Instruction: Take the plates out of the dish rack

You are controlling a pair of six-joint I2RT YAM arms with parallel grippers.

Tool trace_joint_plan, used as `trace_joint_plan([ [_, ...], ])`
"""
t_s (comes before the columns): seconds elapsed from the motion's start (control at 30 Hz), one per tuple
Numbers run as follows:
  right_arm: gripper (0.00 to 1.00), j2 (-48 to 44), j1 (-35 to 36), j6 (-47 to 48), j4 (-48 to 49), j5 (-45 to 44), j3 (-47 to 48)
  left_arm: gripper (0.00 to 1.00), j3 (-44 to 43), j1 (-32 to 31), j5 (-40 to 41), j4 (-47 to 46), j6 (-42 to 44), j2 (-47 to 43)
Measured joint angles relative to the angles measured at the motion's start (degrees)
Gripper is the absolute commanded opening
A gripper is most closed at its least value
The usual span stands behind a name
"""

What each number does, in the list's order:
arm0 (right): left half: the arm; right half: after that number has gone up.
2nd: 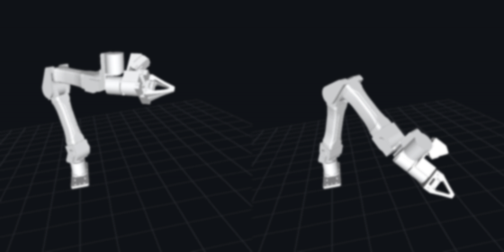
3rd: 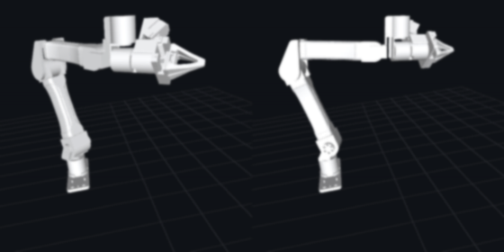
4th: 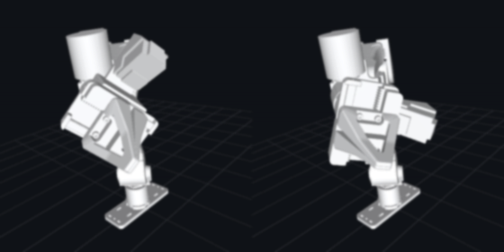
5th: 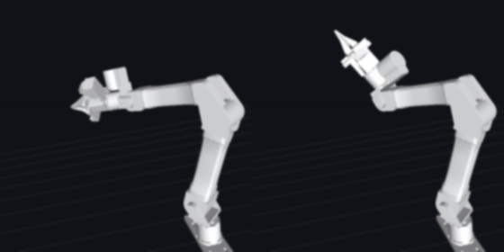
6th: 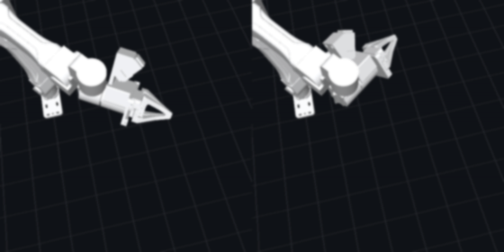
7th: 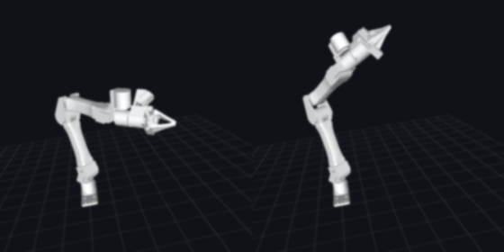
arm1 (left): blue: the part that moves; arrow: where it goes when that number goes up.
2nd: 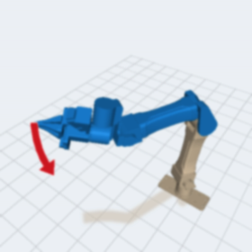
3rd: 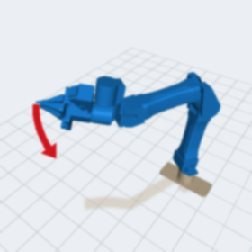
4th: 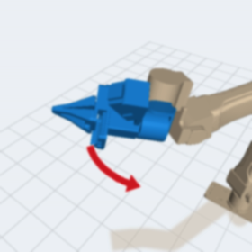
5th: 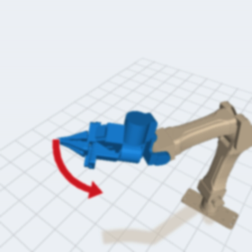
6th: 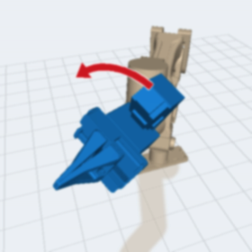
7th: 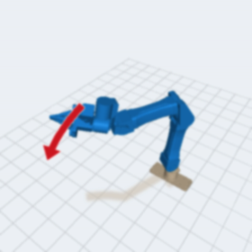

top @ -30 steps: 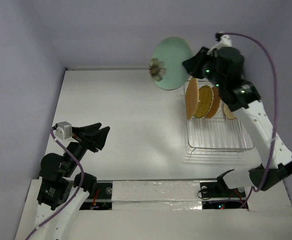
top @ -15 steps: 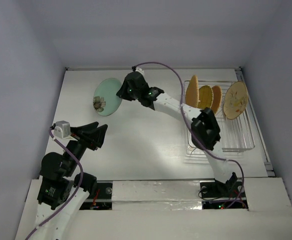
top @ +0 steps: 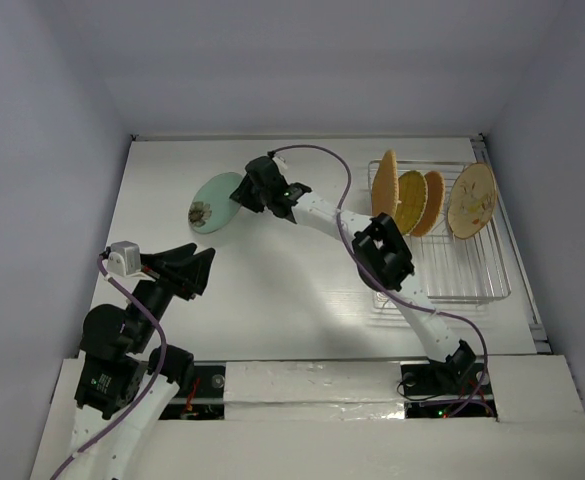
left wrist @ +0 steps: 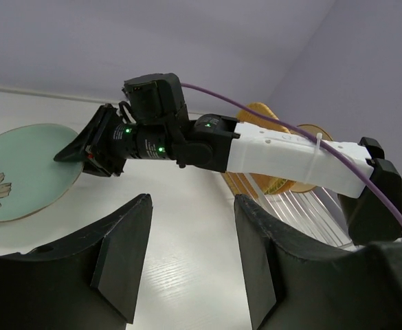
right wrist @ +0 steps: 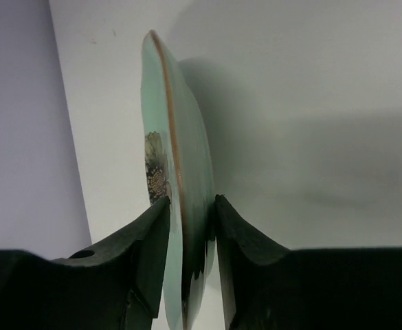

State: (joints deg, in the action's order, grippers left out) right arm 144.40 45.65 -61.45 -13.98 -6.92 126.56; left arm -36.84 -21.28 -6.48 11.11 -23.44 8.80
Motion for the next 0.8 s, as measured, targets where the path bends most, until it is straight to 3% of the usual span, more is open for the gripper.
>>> trace_joint_plan([
  [0.03, 0.43, 0.0, -0.1, -0.5, 0.5, 0.2, 0.0, 0.48, 0.0, 0.0, 0.1, 0.0, 0.0, 0.0],
  [0.07, 0.55, 0.0, -0.2, -0.6, 1.3, 0.4, -0.2, 0.48, 0.0, 0.0, 0.1, 0.0, 0.0, 0.0],
  [0.17, 0.75, -1.2, -0.2, -1.5, 3.3, 1.4, -3.3, 0.48, 0.0, 0.0, 0.1, 0.0, 0.0, 0.0],
  [0.27, 0.85, -1.5, -0.2, -1.4, 3.8, 2.6, -6.2, 0.48, 0.0, 0.0, 0.2, 0.0, 0.0, 0.0],
  [0.57, 0.99, -6.1, -0.1, 1.9, 3.8, 3.5, -13.1, 0.48, 0.0, 0.0, 0.5, 0.0, 0.0, 0.0],
  [0.73, 1.0, -9.5, 0.2, 7.0, -2.0, 0.9, -13.1, 0.48, 0.0, 0.0, 0.5, 0.0, 0.0, 0.0],
  [0.8, 0.92, -12.2, 0.2, 9.9, -4.7, -1.6, -13.4, 0.48, 0.0, 0.0, 0.5, 0.1, 0.0, 0.0],
])
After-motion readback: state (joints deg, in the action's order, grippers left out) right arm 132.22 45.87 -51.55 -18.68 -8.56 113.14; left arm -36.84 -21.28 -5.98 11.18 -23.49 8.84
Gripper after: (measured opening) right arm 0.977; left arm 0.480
